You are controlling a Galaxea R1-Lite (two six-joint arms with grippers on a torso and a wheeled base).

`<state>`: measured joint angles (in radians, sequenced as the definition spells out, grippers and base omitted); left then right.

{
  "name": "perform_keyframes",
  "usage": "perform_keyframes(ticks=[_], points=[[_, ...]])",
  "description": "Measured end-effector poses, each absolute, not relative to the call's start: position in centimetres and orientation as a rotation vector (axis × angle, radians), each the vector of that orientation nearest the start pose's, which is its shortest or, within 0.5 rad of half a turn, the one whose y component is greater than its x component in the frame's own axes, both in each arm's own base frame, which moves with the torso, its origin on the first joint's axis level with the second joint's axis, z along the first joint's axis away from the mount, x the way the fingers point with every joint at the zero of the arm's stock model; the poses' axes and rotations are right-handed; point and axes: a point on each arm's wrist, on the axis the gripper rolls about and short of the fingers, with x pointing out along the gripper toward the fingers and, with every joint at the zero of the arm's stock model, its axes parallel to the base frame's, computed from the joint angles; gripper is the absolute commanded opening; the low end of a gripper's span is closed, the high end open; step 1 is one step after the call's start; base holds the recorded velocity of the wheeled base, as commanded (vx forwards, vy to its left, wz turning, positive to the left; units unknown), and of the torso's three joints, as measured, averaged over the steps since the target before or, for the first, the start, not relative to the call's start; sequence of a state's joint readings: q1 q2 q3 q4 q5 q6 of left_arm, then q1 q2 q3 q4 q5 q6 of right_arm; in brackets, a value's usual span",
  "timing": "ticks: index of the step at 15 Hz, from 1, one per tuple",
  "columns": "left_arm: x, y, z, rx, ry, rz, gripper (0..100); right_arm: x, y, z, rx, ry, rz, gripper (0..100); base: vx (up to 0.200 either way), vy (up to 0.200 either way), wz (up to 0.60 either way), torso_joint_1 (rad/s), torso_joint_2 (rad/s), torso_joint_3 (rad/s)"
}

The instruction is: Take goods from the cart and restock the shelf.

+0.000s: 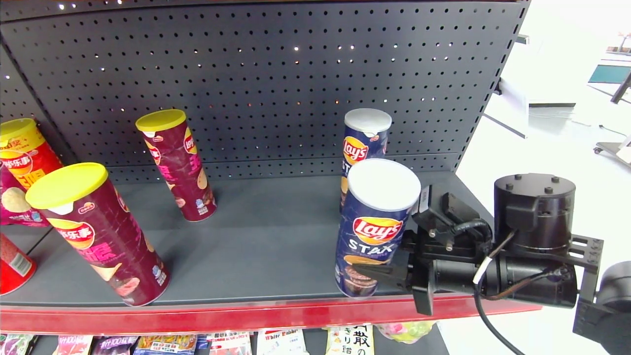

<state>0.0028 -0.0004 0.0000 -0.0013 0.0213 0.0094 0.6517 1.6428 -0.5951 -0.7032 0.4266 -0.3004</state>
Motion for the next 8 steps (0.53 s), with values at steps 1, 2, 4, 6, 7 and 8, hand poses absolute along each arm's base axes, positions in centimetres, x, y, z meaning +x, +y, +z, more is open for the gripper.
perform_keyframes(ticks=[1, 2, 4, 6, 7, 8], points=[[-2.28, 0.04, 7.56, 0.009, -0.001, 0.024, 100, 20.81, 17.05, 15.12, -0.308, 0.198, 1.114, 0, 0.000, 0.000, 0.00, 0.000, 0.00, 0.000], [-2.28, 0.04, 7.56, 0.009, -0.001, 0.024, 100, 20.82, 17.05, 15.06, -0.308, 0.201, 1.112, 0, 0.000, 0.000, 0.00, 0.000, 0.00, 0.000], [-2.28, 0.04, 7.56, 0.009, -0.001, 0.024, 100, 20.84, 17.07, 15.00, -0.308, 0.204, 1.109, 0, 0.000, 0.000, 0.00, 0.000, 0.00, 0.000], [-2.28, 0.04, 7.56, 0.009, -0.001, 0.024, 100, 20.91, 17.14, 14.97, -0.308, 0.206, 1.109, 100, 0.000, 0.000, 0.00, 0.000, 0.00, 0.000], [-2.28, 0.04, 7.56, 0.009, -0.001, 0.024, 100, 20.93, 17.18, 14.92, -0.309, 0.207, 1.110, 100, 0.000, 0.000, 0.00, 0.000, 0.00, 0.000], [-2.28, 0.04, 7.56, 0.009, -0.002, 0.024, 100, 20.92, 17.20, 14.86, -0.309, 0.211, 1.110, 100, 0.000, 0.000, 0.00, 0.000, 0.00, 0.000]])
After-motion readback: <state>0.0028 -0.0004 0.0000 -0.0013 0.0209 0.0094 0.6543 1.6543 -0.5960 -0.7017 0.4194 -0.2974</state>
